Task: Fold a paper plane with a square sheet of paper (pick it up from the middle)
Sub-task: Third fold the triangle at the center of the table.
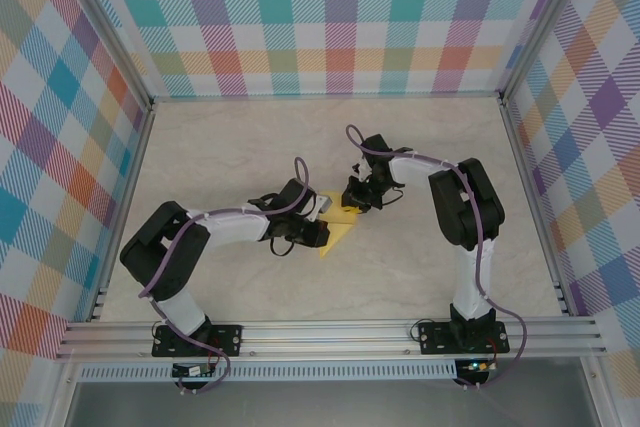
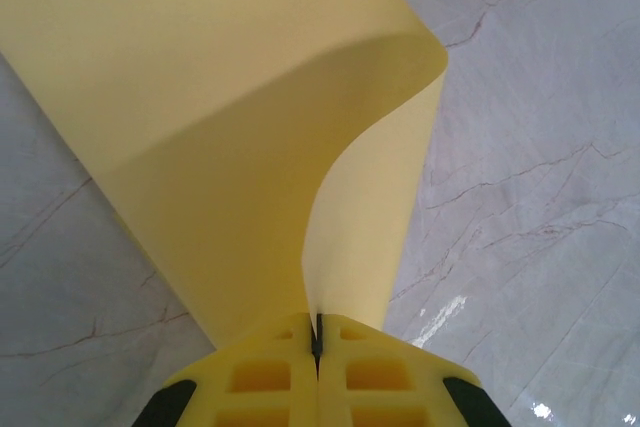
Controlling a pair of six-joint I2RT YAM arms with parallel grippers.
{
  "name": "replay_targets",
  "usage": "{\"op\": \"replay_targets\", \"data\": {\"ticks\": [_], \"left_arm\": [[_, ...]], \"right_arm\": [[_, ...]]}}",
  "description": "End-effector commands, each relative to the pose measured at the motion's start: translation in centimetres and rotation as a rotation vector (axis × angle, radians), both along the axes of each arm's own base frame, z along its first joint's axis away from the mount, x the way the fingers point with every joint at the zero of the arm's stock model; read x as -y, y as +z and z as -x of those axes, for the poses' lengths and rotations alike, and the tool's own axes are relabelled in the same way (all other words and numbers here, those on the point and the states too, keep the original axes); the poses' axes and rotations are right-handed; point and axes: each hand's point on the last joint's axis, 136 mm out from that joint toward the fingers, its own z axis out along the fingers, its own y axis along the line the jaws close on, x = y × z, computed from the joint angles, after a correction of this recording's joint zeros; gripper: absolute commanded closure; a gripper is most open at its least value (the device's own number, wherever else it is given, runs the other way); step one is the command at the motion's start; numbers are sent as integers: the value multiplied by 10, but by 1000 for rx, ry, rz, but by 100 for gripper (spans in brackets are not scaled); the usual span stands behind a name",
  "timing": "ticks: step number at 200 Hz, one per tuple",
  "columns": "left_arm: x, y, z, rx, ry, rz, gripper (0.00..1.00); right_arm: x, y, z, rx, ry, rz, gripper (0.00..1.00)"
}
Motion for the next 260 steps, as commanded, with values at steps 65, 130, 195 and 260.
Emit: {"op": "replay_targets", "data": {"ticks": [65,130,195,260], "left_arm": [[-7,-6,-7,-24,19,-47,100],[-8,-3,-12,-7,32,-47,99],[-10,-6,-13,-15,37,-60,98],[-11,-7,-13,-16,40,-65,98]], "right_arm": [[14,-25,13,-54,12,100,84],[15,-26,15,-61,14,107,84],[15,-26,15,-62,10,108,84],[16,-26,16,-64,10,113,84]]}}
